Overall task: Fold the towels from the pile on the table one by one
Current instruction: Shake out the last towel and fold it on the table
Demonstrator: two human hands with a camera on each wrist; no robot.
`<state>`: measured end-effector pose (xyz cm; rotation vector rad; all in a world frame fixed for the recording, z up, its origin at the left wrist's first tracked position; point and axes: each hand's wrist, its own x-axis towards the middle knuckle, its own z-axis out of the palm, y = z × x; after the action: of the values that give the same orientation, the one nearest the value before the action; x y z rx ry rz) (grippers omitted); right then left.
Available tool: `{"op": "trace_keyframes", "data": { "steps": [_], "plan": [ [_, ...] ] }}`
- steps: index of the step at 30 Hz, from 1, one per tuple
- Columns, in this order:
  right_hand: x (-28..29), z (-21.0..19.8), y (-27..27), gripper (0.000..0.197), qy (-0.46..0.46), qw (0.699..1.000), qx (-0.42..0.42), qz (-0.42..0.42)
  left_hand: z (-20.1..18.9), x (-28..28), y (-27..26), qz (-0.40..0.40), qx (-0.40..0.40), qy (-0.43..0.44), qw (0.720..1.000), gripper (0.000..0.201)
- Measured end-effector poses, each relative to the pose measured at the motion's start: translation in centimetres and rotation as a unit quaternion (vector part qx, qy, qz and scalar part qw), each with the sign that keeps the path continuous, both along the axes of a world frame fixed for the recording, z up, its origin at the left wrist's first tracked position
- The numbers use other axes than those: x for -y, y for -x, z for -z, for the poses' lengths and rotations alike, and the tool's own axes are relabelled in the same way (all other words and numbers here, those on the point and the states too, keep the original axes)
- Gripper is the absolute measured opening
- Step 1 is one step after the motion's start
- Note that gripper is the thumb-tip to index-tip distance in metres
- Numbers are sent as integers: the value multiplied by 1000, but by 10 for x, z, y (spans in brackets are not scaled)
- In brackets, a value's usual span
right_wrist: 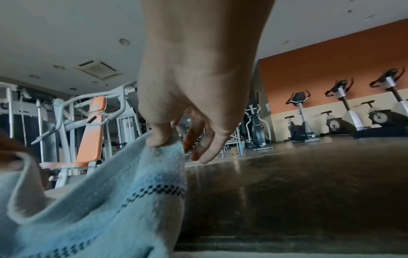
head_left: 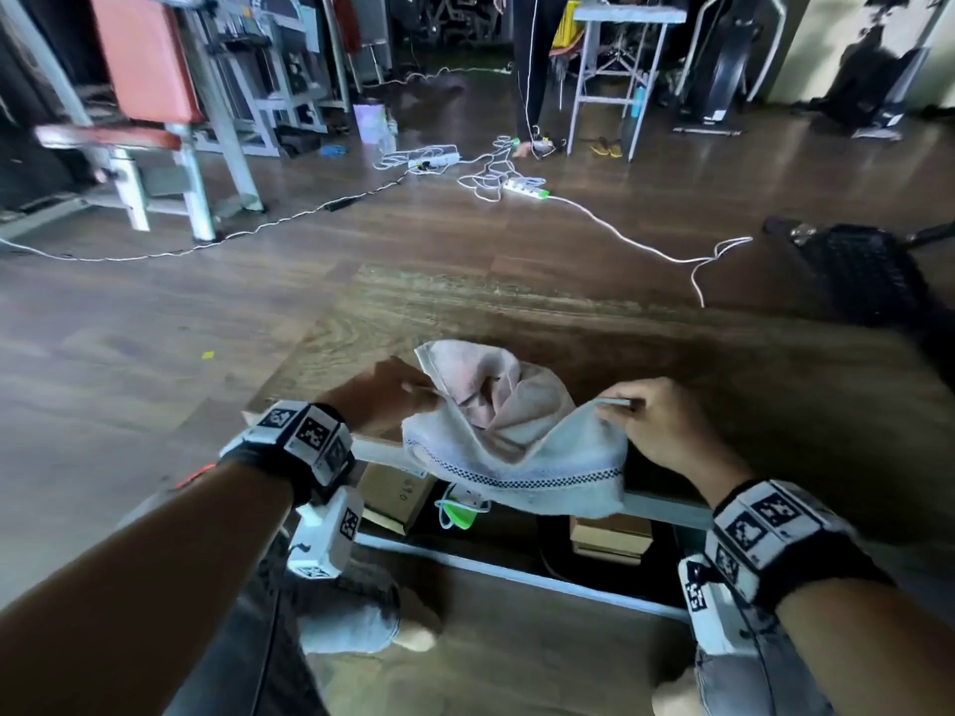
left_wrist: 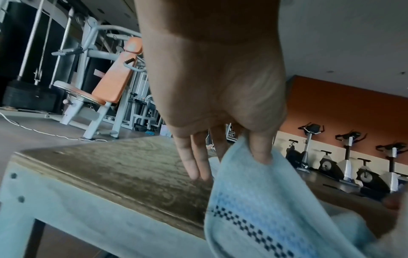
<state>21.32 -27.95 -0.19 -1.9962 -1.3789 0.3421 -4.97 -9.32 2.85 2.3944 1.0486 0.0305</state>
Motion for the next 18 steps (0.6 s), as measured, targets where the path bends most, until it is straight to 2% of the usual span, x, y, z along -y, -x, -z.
{"op": "trace_keyframes", "data": {
  "steps": [2, 5, 7, 8, 10, 12, 14, 16, 18],
  "plan": [
    [-18, 8, 0, 9, 20, 1000, -7, -13, 12, -6, -17, 1, 22, 10, 1000, 28],
    [-43, 17, 5, 7, 75, 996, -13, -38, 40, -21, -35, 12, -14, 33, 999, 39],
    [-57, 24, 10, 11, 102, 993, -15, -51, 54, -25, -46, 64, -29, -8, 998, 35],
    [-63, 28, 12, 13, 102, 993, -15, -57, 61, -25, -52, 96, -12, -39, 995, 30],
    [-71, 35, 15, 15, 100, 992, -26, -71, 75, -27, -69, 147, 72, -95, 982, 18],
    [-77, 40, 13, 10, 98, 992, -45, -66, 76, -33, -86, 167, 91, -77, 979, 25],
    [-81, 36, 0, 8, 79, 993, -80, -35, 70, -41, -108, 167, 115, -67, 977, 15],
    [-89, 25, -24, 7, 25, 993, -115, 5, 53, -56, -136, 141, 173, -69, 972, 12],
    [-105, 5, -57, 6, -47, 990, -120, 54, 25, -77, -170, 122, 247, -98, 956, 11]
  ]
}}
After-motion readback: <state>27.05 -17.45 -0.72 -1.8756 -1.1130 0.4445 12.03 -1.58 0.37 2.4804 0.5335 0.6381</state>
